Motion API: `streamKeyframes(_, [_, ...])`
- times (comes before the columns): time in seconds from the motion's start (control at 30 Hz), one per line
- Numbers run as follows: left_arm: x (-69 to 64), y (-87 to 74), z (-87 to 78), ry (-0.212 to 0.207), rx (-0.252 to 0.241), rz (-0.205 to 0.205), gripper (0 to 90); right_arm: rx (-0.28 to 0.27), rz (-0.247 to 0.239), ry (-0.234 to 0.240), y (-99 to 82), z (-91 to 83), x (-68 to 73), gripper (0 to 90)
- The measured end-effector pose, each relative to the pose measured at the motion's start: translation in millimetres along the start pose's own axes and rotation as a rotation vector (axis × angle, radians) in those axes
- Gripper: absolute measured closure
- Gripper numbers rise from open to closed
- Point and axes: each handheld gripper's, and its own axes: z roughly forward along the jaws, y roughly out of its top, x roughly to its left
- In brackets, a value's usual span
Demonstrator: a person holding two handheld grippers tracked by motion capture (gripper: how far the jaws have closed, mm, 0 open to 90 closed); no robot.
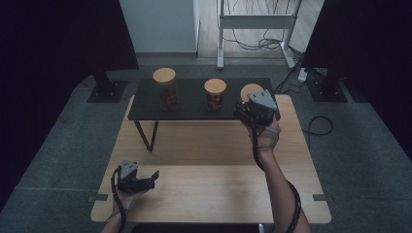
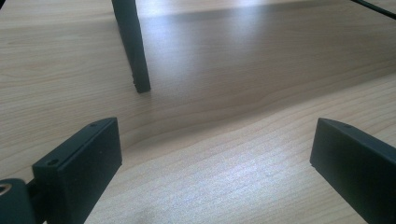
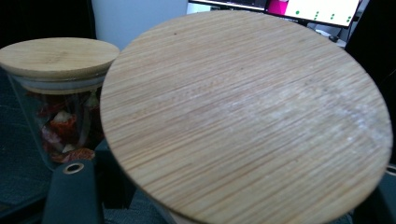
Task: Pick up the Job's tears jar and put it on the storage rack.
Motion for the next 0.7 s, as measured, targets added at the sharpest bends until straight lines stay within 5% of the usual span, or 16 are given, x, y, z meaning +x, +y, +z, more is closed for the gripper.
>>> streamKeyframes(0.7, [0.9,-0.3,-0.5,0.004,-0.001,-0.003,1.8,0.008,-0.012,-0.015,5.0,12.3,2.6,25.0])
